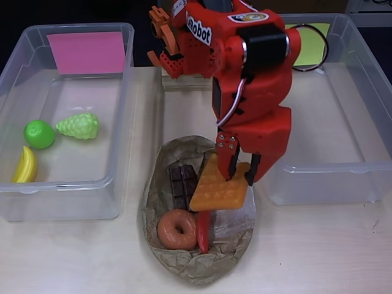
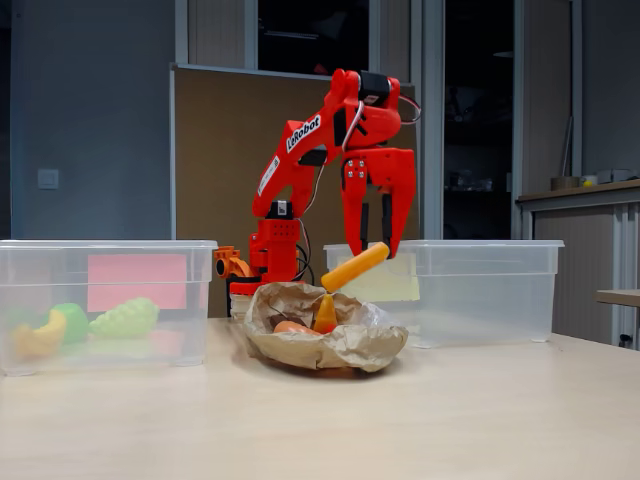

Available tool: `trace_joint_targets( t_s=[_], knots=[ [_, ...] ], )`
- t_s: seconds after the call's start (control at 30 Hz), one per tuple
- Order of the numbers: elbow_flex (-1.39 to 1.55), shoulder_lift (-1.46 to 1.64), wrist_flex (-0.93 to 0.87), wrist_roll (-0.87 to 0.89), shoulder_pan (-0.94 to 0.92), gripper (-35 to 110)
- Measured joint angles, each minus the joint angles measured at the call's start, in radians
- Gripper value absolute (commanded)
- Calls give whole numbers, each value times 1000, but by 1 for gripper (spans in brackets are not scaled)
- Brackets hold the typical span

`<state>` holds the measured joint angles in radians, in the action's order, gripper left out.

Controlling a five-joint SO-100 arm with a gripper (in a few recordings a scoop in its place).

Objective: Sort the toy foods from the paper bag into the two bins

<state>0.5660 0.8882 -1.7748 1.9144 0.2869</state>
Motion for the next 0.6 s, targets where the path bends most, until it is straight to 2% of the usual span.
trace_joint_targets(
  t_s=[0.4, 0.6],
  knots=[
    [532, 632, -32, -2, 31, 0],
    [652, 856, -46, 150, 190, 0]
  ],
)
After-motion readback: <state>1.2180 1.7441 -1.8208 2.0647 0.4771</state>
